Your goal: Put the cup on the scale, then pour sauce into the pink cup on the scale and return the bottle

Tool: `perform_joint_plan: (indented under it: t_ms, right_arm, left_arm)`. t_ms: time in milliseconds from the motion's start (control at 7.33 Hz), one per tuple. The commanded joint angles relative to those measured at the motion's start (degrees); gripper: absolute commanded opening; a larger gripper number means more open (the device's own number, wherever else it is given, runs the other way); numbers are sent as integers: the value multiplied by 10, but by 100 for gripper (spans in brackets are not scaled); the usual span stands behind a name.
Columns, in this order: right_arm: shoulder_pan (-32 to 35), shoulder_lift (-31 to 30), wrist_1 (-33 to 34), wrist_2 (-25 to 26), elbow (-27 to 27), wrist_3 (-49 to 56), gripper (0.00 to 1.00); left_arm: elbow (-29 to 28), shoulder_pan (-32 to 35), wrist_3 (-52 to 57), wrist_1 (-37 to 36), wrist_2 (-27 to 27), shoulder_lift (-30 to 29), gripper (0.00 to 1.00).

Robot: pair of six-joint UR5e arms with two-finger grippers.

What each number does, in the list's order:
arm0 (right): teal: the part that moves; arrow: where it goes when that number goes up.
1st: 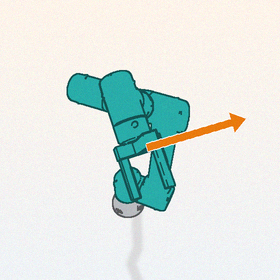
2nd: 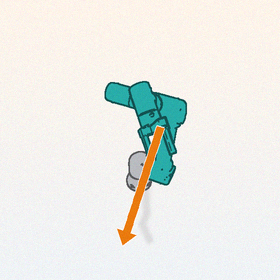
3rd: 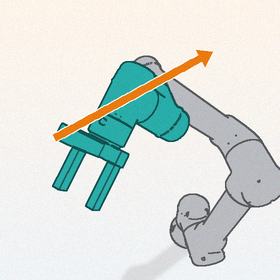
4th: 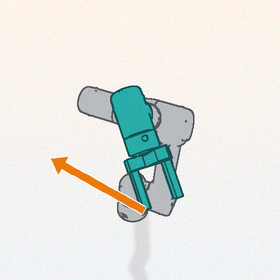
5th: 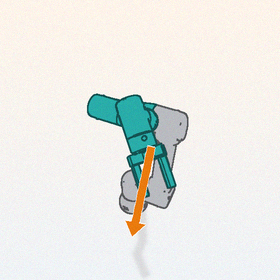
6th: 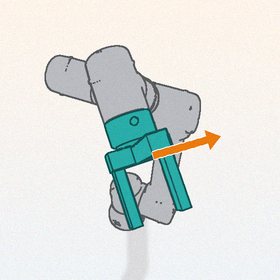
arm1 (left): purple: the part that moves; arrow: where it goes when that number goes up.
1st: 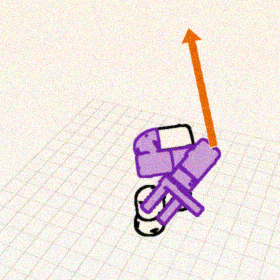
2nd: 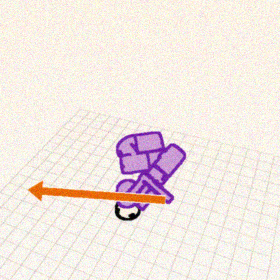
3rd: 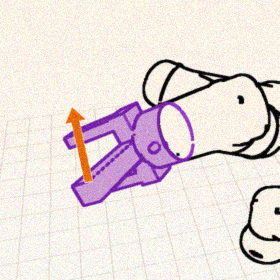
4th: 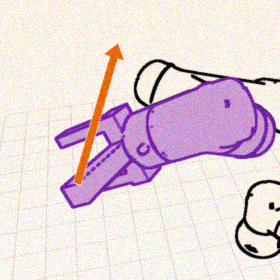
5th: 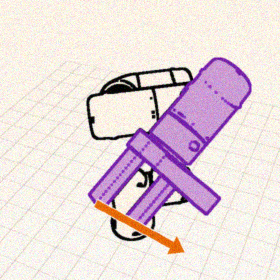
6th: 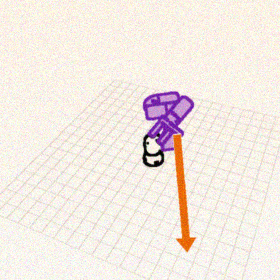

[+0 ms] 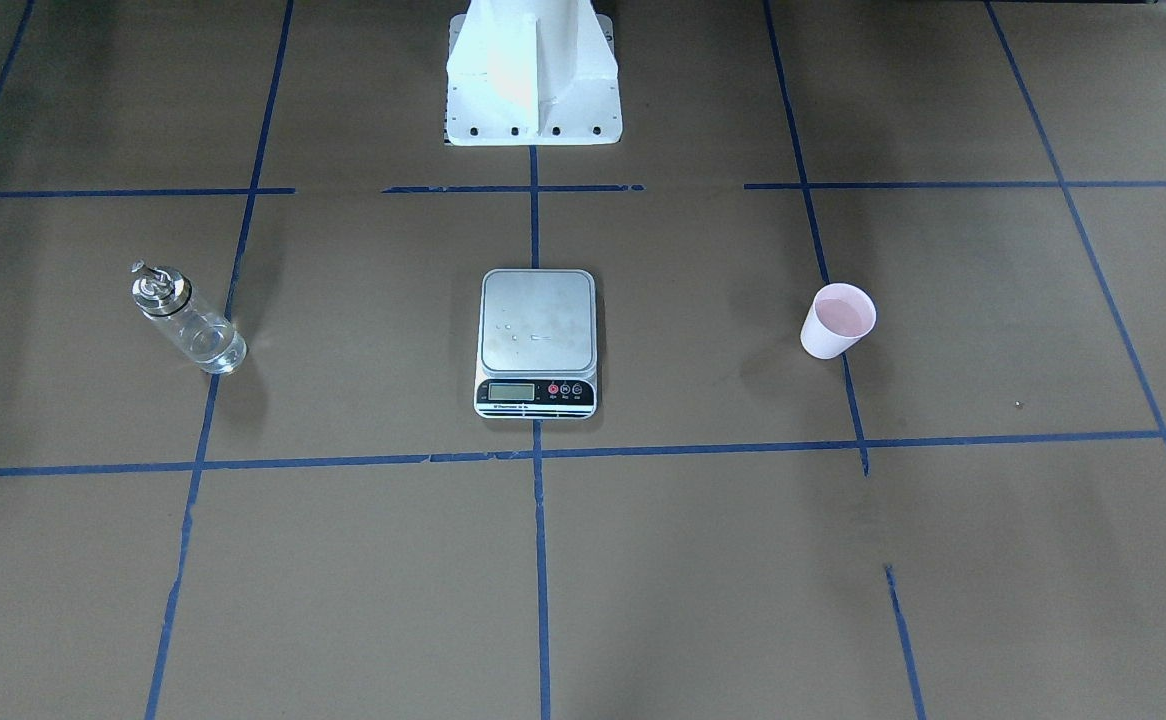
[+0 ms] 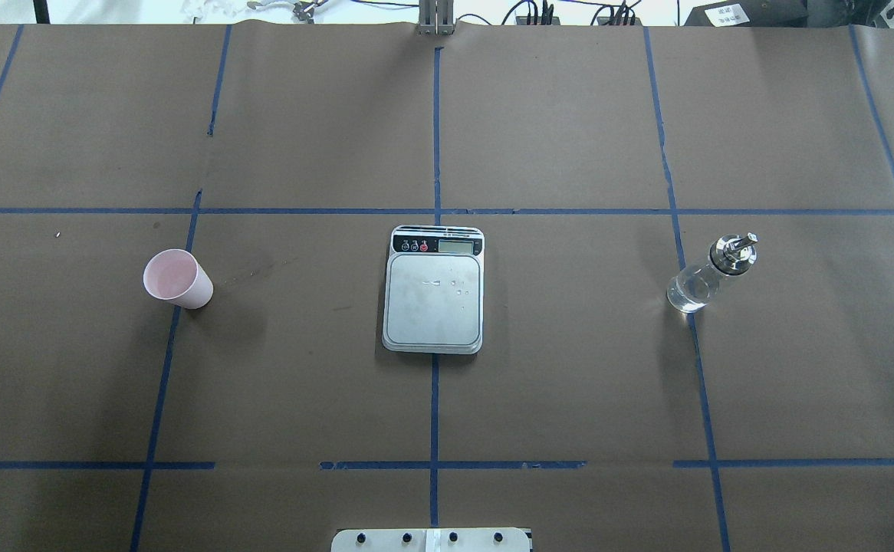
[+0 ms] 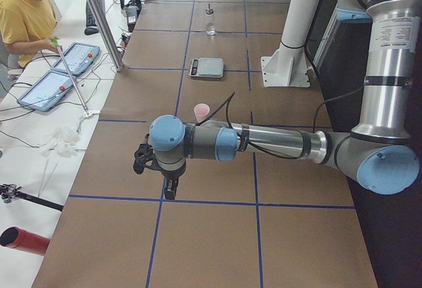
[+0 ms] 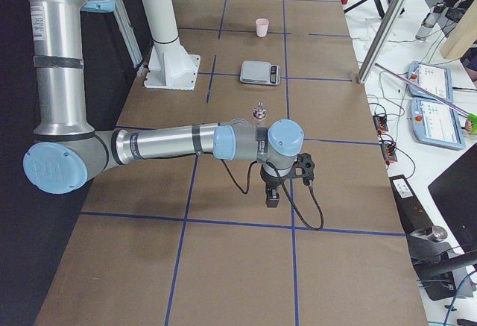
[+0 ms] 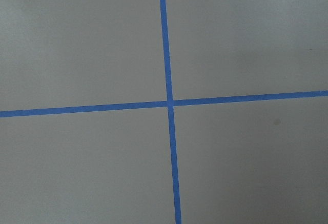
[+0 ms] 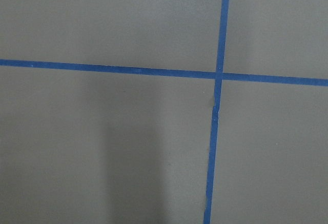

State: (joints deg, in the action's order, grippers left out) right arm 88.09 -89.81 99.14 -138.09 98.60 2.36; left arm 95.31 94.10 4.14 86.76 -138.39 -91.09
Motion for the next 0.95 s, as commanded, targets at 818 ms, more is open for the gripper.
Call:
perform_joint_plan:
  t_ms: [818]
  right_arm:
    - [0,1,-1,1,3,-1,100]
  left_arm:
    - [54,-17,-2,44,11,20,100]
